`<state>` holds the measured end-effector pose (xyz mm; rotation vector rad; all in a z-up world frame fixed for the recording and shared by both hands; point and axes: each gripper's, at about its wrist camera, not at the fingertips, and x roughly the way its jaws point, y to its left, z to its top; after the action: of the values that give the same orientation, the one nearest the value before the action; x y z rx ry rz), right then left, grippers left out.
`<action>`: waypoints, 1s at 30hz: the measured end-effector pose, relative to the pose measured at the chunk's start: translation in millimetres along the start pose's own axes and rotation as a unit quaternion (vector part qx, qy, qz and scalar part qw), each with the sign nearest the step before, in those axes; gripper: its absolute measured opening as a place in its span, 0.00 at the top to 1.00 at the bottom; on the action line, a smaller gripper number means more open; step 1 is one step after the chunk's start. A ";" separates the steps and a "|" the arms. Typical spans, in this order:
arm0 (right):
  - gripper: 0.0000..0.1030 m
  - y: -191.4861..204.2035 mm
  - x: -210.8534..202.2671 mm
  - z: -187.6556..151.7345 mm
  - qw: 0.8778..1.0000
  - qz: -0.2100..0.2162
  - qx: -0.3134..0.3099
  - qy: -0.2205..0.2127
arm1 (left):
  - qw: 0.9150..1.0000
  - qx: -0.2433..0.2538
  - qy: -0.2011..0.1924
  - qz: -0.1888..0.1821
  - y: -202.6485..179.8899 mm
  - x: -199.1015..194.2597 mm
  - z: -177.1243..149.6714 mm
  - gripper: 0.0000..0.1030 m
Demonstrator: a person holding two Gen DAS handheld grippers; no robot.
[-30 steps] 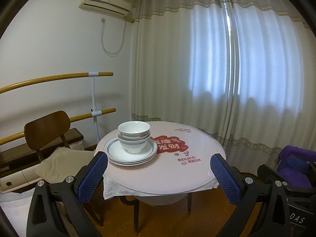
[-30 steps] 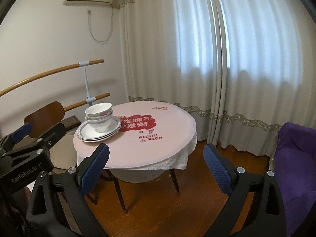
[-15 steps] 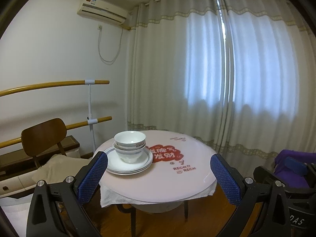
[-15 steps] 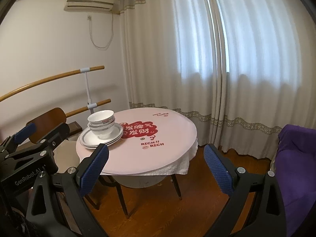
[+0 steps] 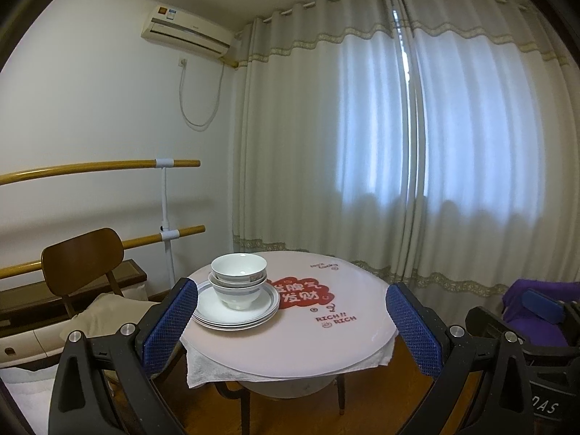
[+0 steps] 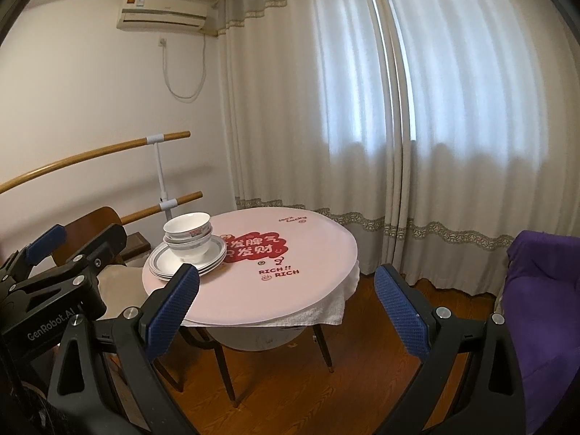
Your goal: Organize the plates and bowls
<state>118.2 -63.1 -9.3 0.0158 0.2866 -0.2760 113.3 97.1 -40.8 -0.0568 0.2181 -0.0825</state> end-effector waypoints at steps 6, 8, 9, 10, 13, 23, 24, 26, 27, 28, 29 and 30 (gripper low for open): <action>0.04 0.2 -2.4 0.0 1.000 0.000 -0.001 0.000 | 1.000 0.001 -0.003 0.001 0.0 -1.2 -1.3 0.01; 0.04 0.4 -2.5 -0.1 1.000 0.001 -0.002 0.000 | 1.000 0.001 -0.003 0.001 0.6 -0.6 -1.3 0.01; 0.04 0.6 -3.2 -0.2 1.000 0.001 -0.002 0.000 | 1.000 0.001 -0.003 0.001 0.4 -1.0 -1.5 0.01; 0.04 0.8 -3.2 -0.1 1.000 0.000 -0.003 0.000 | 1.000 0.002 -0.003 0.001 0.4 -1.0 -1.6 0.01; 0.04 1.1 -3.7 -0.3 1.000 0.000 -0.002 0.000 | 1.000 0.002 -0.004 0.002 -0.4 -3.1 -2.2 0.01; 0.04 0.5 -4.9 -0.7 1.000 0.000 -0.002 0.001 | 1.000 0.004 -0.004 -0.001 -2.0 -4.8 -4.4 0.01; 0.04 0.6 -5.6 -0.9 1.000 -0.001 -0.001 0.002 | 1.000 0.004 -0.004 -0.001 -1.9 -5.4 -4.3 0.01; 0.04 0.6 -6.8 -1.6 1.000 -0.001 -0.001 0.003 | 1.000 0.003 0.000 -0.001 -1.6 -3.9 -4.2 0.01; 0.04 0.6 -7.3 -1.9 1.000 -0.002 -0.001 0.003 | 1.000 0.003 0.001 -0.001 -2.0 -4.5 -3.9 0.01; 0.04 0.5 -7.4 -2.2 1.000 -0.002 0.000 0.003 | 1.000 0.004 0.001 -0.001 -2.1 -5.3 -3.9 0.01; 0.04 0.3 -8.8 -2.6 1.000 -0.002 0.000 0.004 | 1.000 0.005 0.000 0.000 -2.3 -5.6 -3.7 0.01; 0.04 0.2 -9.5 -3.1 1.000 -0.001 0.001 0.004 | 1.000 0.006 0.000 0.000 -2.4 -5.5 -3.3 0.01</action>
<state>108.6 -60.2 -9.6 0.0192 0.2948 -0.2789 107.1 95.0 -42.7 -0.0451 0.2181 -0.0835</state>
